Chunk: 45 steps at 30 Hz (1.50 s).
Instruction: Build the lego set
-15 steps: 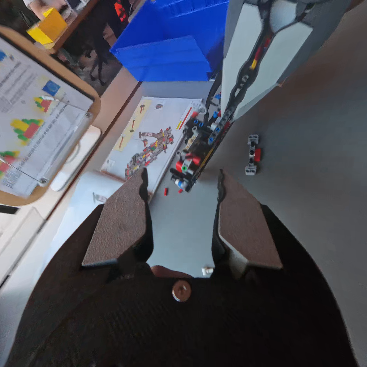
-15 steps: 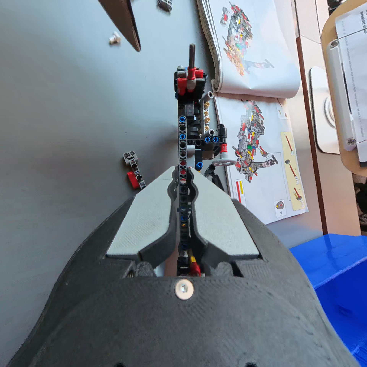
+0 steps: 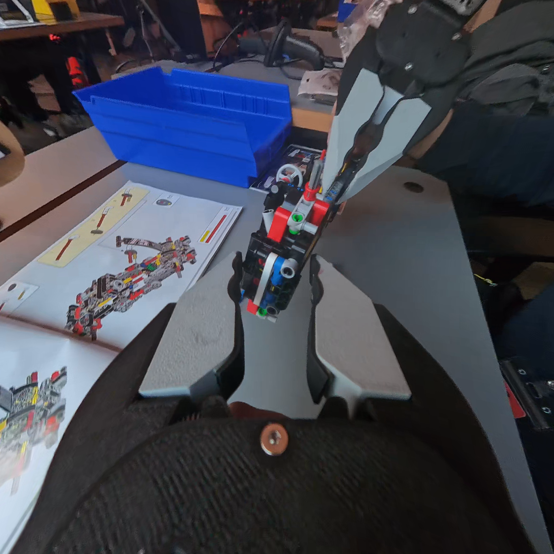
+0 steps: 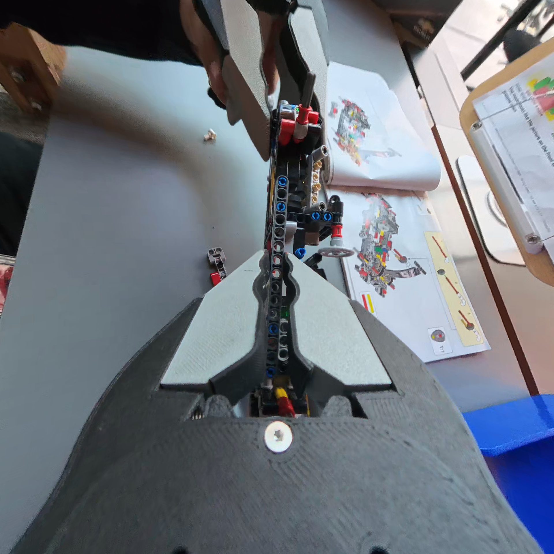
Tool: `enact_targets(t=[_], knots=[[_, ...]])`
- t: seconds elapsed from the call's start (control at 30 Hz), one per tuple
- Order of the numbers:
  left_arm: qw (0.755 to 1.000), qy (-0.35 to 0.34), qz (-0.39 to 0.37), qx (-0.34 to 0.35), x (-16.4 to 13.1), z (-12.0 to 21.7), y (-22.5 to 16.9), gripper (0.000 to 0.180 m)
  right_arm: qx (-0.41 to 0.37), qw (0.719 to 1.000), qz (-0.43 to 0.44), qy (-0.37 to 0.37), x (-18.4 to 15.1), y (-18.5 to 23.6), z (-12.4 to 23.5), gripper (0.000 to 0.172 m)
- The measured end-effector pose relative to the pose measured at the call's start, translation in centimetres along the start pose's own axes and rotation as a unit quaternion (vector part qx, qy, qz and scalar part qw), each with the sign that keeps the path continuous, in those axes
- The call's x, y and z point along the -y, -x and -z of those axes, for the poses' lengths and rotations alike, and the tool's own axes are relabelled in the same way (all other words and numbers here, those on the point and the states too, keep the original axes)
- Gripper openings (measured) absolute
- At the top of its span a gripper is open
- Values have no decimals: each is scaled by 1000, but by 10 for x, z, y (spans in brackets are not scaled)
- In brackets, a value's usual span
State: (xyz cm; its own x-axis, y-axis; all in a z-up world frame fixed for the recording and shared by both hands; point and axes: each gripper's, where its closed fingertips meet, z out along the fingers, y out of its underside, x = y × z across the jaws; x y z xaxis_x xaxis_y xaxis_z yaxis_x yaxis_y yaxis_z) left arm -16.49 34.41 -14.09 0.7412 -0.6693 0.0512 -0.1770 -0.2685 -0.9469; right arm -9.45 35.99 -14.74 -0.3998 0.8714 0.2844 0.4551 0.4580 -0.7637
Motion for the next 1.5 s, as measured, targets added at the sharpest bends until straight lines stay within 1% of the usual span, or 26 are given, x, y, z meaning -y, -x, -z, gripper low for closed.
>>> enact_targets(t=[0.03, 0.1, 0.13, 0.2, 0.27, 0.37, 0.5, 0.53, 0.6, 0.7, 0.73, 0.77, 0.83, 0.9, 0.93, 0.97, 1.0, 1.03, 1.07, 1.13, 1.2, 1.27, 1.33, 1.37, 1.43, 1.5], knots=[[1000, -2, -4, -13, 4, -1, -2, 42, 1, 1000, 2, -15, 2, -1, 3, 5], [999, 18, 5, -37, 2, -6, -4, 55, 7, 999, 7, -49, 6, 0, 10, 5], [999, 29, 5, -44, -1, -10, -4, 56, 7, 998, 12, -62, 6, 0, 12, 5], [998, 21, 2, -63, 2, -15, -9, 44, 6, 997, 13, -72, 2, -1, 14, 5], [997, 12, -2, -73, 10, -17, -14, 42, 12, 995, -12, -94, -1, -4, 19, 5], [998, 8, 3, -62, 26, -17, -19, 38, 23, 990, -55, -125, 0, -8, 26, 6], [997, 20, 13, -73, 45, -15, -37, 38, 16, 990, -40, -134, 0, -6, 32, 6], [997, 26, 16, -78, 48, -15, -41, 43, 11, 992, -32, -125, -2, -6, 32, 7], [997, 43, 4, -69, 47, -20, -41, 41, 7, 992, -20, -124, -2, -6, 30, 7], [997, 70, 1, -33, 45, -24, -34, 38, 9, 991, -45, -128, -3, -9, 30, 8], [997, 73, 2, -27, 46, -24, -34, 38, 9, 990, -61, -131, -3, -11, 30, 9], [996, 80, 8, -23, 46, -24, -34, 38, -1, 989, -77, -130, -5, -14, 32, 17], [996, 90, 19, -21, 51, -24, -34, 37, -56, 985, -98, -127, -9, -26, 43, 38], [995, 95, 30, -23, 60, -22, -34, 37, -102, 979, -87, -152, -3, -23, 65, 33], [995, 96, 29, -24, 66, -22, -34, 37, -110, 978, -71, -161, 2, -13, 72, 27], [995, 97, 26, -26, 72, -21, -34, 37, -105, 979, -51, -166, 7, 2, 75, 12], [995, 99, 20, -26, 79, -20, -34, 37, -79, 983, -28, -165, 10, 23, 72, 0], [994, 102, 11, -25, 84, -19, -33, 37, -28, 988, -18, -150, 10, 47, 64, 0], [994, 106, 3, -22, 89, -19, -32, 37, 26, 991, -30, -125, 7, 68, 54, 1], [994, 108, -10, -21, 99, -23, -32, 37, 97, 988, -74, -89, 3, 93, 30, 24], [993, 116, -16, -26, 105, -30, -35, 37, 74, 993, -78, -42, -11, 88, 0, 30], [991, 129, -36, -27, 110, -37, -38, 37, 28, 999, -42, -1, -25, 73, -24, 30], [987, 148, -51, -30, 112, -41, -40, 37, 32, 999, -6, 31, -34, 69, -41, 33], [986, 155, -57, -29, 113, -42, -40, 37, 52, 998, -3, 46, -37, 72, -47, 38], [983, 168, -67, -20, 116, -43, -39, 37, 71, 994, -31, 81, -40, 75, -52, 45], [981, 177, -78, -7, 117, -42, -39, 37, 32, 991, -91, 91, -38, 68, -50, 45]])
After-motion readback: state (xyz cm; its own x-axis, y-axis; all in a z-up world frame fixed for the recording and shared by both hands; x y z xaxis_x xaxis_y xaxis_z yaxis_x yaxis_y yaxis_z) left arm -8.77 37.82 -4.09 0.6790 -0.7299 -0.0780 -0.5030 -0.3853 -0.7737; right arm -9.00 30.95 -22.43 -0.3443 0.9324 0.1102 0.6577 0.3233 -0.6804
